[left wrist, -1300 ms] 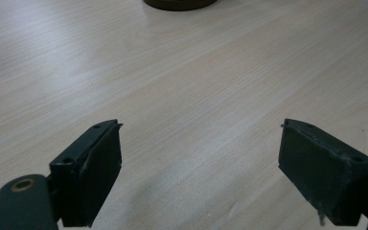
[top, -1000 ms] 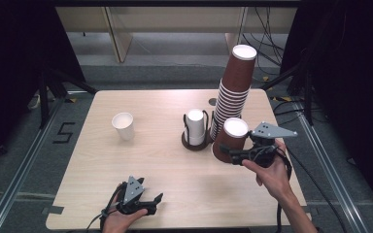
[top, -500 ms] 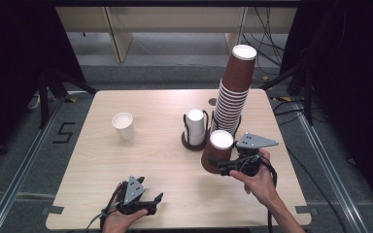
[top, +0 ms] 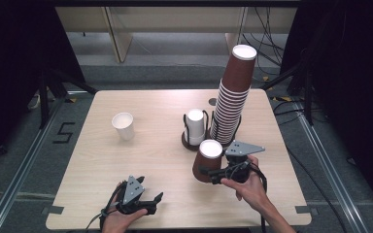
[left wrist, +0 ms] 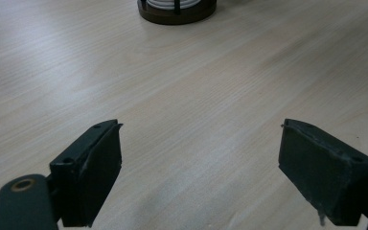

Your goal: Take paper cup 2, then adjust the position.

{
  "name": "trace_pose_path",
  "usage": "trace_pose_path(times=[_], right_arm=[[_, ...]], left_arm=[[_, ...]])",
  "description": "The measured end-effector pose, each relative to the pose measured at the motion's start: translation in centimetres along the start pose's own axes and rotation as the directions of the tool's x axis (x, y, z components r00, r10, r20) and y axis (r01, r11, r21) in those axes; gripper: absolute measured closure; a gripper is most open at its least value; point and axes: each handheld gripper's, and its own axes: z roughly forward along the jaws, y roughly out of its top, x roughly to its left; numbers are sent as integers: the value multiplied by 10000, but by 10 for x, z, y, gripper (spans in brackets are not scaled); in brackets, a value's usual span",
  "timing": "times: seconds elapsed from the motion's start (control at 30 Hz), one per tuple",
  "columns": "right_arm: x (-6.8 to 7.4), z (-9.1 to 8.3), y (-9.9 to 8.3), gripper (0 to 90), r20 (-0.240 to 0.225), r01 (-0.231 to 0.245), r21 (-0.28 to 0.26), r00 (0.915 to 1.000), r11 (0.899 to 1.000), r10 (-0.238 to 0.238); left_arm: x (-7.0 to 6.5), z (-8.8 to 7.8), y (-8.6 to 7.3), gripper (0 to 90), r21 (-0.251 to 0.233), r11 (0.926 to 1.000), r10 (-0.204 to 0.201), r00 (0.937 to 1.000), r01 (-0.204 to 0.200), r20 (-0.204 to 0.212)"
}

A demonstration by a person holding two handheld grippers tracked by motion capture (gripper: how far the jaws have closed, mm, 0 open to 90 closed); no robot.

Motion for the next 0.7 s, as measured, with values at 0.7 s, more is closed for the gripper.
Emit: trace_pose_path(times=[0.7], right_arm=[[15,18,-11,165,-439,313,420,9986,9986,-295]], left_arm=[[-1,-4,2,146,-399,9992,-74,9995,86,306]])
